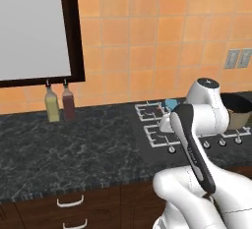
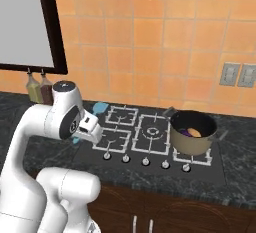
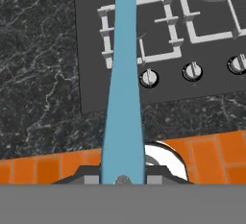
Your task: Put the potato and eggplant in the pot. Retrieve the spatula and lightly stir the vegetables in the pot.
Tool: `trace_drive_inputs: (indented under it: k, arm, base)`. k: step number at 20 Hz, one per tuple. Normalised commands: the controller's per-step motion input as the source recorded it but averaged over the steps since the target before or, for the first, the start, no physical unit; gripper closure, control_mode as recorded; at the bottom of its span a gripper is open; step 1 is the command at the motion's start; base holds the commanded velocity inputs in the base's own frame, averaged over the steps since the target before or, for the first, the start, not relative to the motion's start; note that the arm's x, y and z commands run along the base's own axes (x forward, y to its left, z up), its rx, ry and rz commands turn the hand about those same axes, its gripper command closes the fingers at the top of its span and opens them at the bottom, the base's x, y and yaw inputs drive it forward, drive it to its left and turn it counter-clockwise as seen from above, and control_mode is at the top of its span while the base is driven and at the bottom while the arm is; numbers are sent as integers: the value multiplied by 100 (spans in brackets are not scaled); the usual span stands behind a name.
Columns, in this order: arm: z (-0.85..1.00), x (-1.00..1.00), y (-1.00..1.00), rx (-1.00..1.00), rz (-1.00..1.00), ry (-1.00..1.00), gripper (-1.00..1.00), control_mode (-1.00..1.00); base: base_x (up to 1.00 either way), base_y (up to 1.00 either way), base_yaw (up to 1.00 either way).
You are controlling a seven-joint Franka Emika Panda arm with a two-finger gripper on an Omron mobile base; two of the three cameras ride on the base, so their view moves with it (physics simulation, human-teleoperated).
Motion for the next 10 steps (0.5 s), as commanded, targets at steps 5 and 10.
trace_drive_inputs:
  k: [5,10]
  arm:
    - [0,0,0,0,0,0,100,100]
    - [0,0,0,0,0,0,100,100]
  base:
    - [-10,-100,-7]
    - [-37,-100,-4]
